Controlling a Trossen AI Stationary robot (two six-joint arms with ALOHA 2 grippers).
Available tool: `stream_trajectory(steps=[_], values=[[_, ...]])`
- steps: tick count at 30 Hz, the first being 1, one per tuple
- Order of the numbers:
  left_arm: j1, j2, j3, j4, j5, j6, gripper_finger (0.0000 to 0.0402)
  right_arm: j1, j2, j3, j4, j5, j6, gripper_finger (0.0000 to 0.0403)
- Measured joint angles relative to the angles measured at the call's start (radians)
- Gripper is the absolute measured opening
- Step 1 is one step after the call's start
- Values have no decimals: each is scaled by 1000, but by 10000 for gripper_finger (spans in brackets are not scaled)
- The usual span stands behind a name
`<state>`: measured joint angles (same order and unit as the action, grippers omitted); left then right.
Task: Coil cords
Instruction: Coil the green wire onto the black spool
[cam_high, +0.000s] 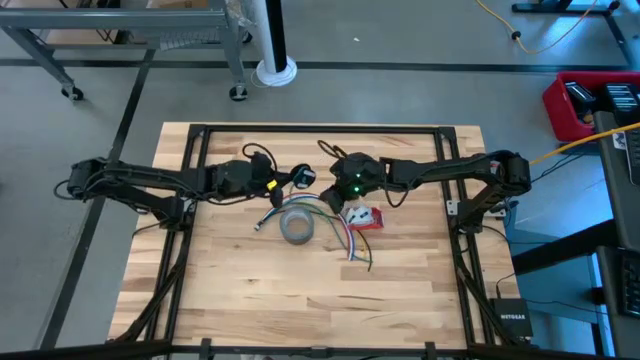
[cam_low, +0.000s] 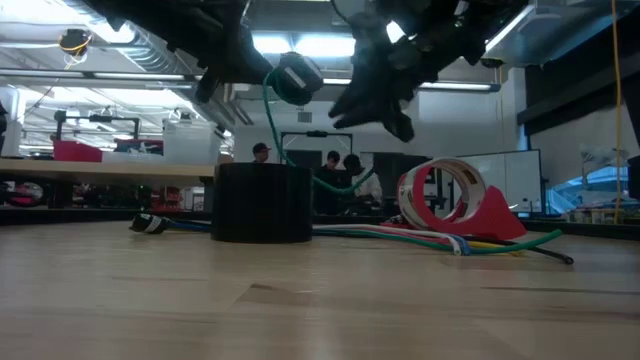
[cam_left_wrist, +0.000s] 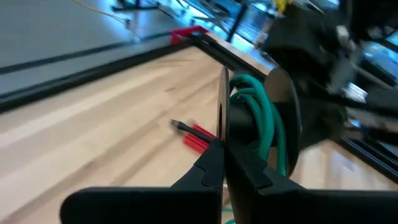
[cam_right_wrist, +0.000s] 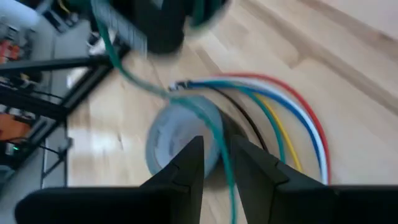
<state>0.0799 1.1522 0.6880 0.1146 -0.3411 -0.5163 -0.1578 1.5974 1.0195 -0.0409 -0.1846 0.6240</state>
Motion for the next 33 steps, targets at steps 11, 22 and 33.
stream_trajectory(steps=[11,22,33], values=[[-65,-111,-1,-50,50,19,0,-111,0,0,101,-278,29,85],[-121,-219,-1,-45,50,41,0,-131,-1,0,478,-416,74,85],[-159,-219,-1,81,109,125,0,-125,-1,0,599,-410,71,85]])
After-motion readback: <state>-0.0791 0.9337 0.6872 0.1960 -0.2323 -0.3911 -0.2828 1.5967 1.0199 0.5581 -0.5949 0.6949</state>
